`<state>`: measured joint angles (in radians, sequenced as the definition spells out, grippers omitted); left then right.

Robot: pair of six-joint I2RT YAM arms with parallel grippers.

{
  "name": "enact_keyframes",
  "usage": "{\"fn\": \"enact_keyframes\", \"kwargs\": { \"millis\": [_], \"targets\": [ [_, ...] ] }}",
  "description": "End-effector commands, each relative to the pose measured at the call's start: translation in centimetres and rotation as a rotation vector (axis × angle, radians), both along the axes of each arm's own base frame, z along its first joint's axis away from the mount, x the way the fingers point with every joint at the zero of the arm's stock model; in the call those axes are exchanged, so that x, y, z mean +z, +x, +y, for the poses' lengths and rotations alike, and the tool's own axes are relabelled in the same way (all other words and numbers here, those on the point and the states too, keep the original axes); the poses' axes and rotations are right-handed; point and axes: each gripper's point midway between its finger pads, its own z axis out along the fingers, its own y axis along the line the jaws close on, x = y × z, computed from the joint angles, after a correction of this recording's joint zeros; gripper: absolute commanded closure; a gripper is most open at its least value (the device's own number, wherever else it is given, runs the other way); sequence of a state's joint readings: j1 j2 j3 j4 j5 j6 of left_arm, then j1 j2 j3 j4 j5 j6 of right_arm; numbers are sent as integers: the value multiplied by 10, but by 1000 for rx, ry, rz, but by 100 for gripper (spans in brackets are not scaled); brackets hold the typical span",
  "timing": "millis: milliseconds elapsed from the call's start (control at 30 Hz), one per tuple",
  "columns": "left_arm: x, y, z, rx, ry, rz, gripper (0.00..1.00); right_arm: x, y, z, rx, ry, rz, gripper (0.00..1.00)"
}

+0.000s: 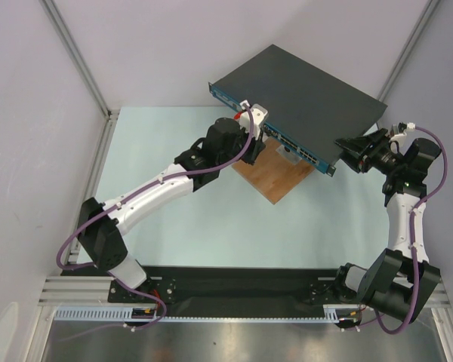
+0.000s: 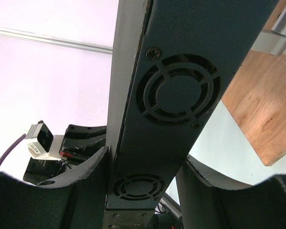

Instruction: Insert the plug into the switch port

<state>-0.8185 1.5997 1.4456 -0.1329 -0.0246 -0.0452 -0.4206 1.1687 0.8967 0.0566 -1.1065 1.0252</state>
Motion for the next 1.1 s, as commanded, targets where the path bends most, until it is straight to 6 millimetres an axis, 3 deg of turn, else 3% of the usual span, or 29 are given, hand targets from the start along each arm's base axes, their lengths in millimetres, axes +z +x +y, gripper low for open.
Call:
{"fn": "enact_keyframes", "kwargs": {
  "millis": [0,233,433,733,1067],
  "targets": [
    [51,10,-6,18,-116,-108,100,0,12,0,-4,-96,-106,100],
    [34,15,-8,36,-61,-48,100,0,12,-1,-6,-116,-113,100],
    [33,11,-3,36,-46,-50,100,2,12,0,-3,-114,-115,100],
    [83,11,0,34,-121,-163,100,-1,13,0,-6,-113,-107,100],
    [84,1,7,37,-139,-152,100,-1,14,0,-6,-110,-105,100]
  ]
}}
